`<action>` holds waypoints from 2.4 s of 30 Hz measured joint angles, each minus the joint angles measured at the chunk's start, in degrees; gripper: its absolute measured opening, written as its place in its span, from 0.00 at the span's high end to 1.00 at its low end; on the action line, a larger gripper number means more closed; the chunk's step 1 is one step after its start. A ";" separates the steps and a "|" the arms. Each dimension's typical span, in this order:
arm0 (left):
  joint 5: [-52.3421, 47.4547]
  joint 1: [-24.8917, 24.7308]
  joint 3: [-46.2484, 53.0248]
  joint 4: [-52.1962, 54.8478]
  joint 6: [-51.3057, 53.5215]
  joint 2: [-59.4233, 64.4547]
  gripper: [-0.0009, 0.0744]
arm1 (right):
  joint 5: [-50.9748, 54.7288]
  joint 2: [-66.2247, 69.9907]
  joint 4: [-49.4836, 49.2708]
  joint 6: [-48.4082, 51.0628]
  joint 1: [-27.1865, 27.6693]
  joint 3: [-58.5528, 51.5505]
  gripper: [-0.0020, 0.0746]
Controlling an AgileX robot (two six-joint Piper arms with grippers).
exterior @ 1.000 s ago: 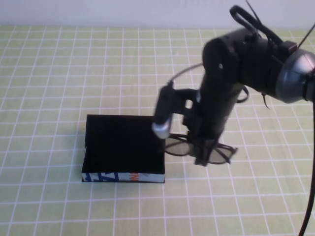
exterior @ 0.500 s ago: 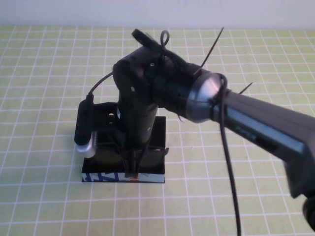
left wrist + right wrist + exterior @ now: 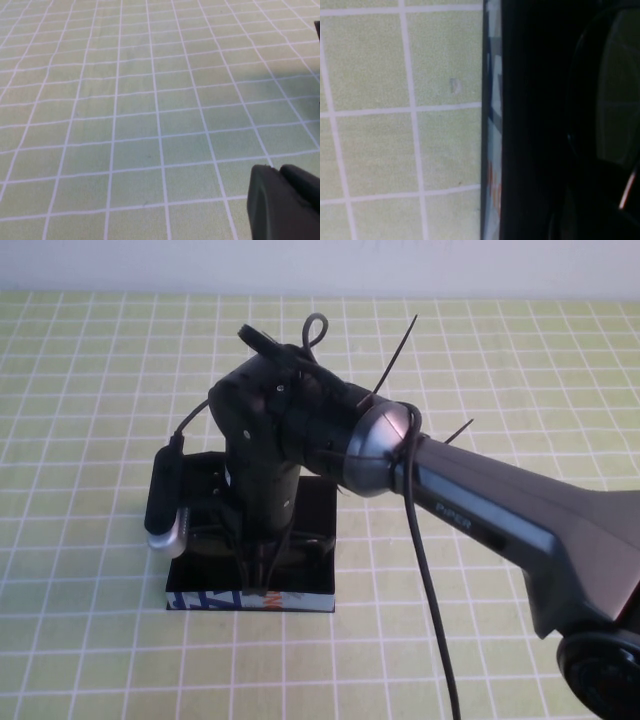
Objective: Return glasses to glasses case
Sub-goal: Place the glasses in the glasses case
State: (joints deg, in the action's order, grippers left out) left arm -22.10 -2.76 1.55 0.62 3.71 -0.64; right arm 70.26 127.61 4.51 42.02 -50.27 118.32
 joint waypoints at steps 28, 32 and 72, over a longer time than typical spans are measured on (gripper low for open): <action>0.00 0.00 0.00 0.00 0.00 0.00 0.99 | 0.00 2.92 0.03 -0.85 -1.18 1.64 0.89; 0.00 0.00 0.00 0.00 0.00 0.00 0.99 | 0.00 3.30 0.03 -1.43 -1.18 1.73 0.89; 0.00 0.00 0.00 0.00 0.02 0.00 0.99 | 0.10 -1.69 2.99 -6.23 -0.36 2.54 0.63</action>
State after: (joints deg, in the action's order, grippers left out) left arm -22.10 -2.76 1.55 0.62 3.73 -0.64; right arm 70.36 125.92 7.50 35.78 -50.63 120.86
